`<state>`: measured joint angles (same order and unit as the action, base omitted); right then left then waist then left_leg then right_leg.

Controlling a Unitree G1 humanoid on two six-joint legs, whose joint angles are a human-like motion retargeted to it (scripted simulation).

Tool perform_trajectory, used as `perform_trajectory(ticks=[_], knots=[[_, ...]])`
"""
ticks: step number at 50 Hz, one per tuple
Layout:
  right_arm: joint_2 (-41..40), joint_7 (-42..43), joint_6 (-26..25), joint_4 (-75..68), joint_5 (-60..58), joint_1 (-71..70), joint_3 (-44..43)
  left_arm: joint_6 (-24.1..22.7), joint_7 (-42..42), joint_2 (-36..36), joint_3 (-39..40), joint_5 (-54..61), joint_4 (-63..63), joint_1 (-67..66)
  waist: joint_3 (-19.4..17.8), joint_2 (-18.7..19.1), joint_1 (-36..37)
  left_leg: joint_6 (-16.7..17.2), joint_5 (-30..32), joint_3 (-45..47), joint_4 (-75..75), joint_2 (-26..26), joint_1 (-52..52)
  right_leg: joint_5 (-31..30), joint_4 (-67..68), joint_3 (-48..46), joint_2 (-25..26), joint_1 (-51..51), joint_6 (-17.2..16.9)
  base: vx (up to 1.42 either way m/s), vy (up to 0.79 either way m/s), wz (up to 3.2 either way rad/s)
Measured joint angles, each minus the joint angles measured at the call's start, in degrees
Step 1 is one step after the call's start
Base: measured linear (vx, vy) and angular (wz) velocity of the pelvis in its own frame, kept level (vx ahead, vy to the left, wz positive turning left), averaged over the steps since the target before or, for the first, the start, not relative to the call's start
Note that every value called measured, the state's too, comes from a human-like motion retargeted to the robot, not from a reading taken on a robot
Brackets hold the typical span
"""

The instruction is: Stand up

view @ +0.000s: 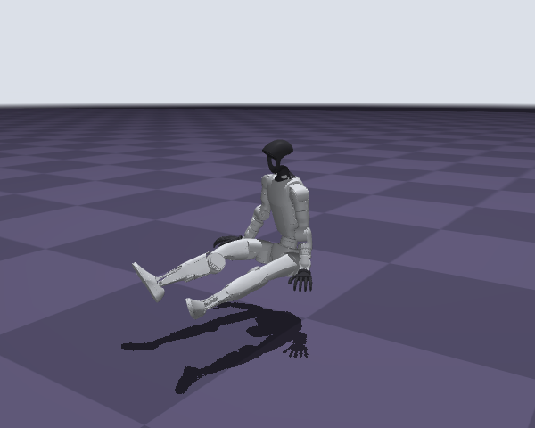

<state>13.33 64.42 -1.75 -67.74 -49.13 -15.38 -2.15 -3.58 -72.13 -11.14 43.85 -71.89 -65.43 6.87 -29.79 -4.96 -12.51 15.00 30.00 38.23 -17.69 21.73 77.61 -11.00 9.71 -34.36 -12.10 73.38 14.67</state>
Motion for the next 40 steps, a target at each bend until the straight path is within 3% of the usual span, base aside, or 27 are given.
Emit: perform_trajectory(ticks=[4,13,23,25,30,40], knots=[[0.8,0.8,0.0,3.0,-0.8,0.5,0.5,0.1,0.7,-0.1,-0.3,-0.2,-0.1,-1.1,0.2,-1.3,-0.3,0.0,0.0,-1.6,-1.8,1.2,1.1,1.1,4.1,3.0,-0.9,3.9,-1.0,0.04,-0.08,-0.16],[0.7,1.5,0.7,6.3,-0.4,3.2,0.3,-1.4,1.1,-0.2,-1.2,0.0,-0.5,-1.4,1.4,-2.7,-1.5,0.0,0.0,-8.1,-4.5,-1.4,4.2,3.0,10.9,10.2,-5.1,9.2,-4.3,0.01,-0.03,0.15],[1.0,0.2,3.0,9.7,-0.1,8.5,-0.7,-3.4,1.8,-1.0,-2.8,0.3,-2.7,-3.2,4.6,-4.2,-3.7,0.0,-6.2,-13.5,-7.8,-3.6,4.9,9.3,19.3,18.6,-6.0,14.1,-3.2,0.01,-0.04,0.17],[1.1,0.3,2.4,12.0,0.6,11.5,-1.1,-4.0,3.2,-1.1,-3.0,-0.6,-2.2,-3.6,4.1,0.6,-1.9,0.0,-5.8,-19.3,-7.8,-2.6,7.9,8.2,21.2,15.2,-4.7,15.8,-2.0,-0.05,0.05,-0.41],[2.3,0.9,4.9,16.4,0.3,20.3,-2.6,-7.0,4.4,0.4,-3.9,-1.0,-0.2,-6.1,2.8,1.3,-0.1,0.0,-6.6,-20.1,-8.5,-2.2,6.3,8.8,26.7,19.4,-2.7,16.6,-2.0,-0.05,0.02,-0.10],[3.8,2.0,9.7,19.5,-2.1,32.1,-3.1,-12.8,-2.8,1.4,-6.2,-3.4,3.8,-13.1,0.7,3.0,1.5,0.0,-10.0,-20.8,-8.9,-2.2,4.4,9.9,31.5,21.3,-1.2,16.6,-1.1,0.00,0.01,0.00]])
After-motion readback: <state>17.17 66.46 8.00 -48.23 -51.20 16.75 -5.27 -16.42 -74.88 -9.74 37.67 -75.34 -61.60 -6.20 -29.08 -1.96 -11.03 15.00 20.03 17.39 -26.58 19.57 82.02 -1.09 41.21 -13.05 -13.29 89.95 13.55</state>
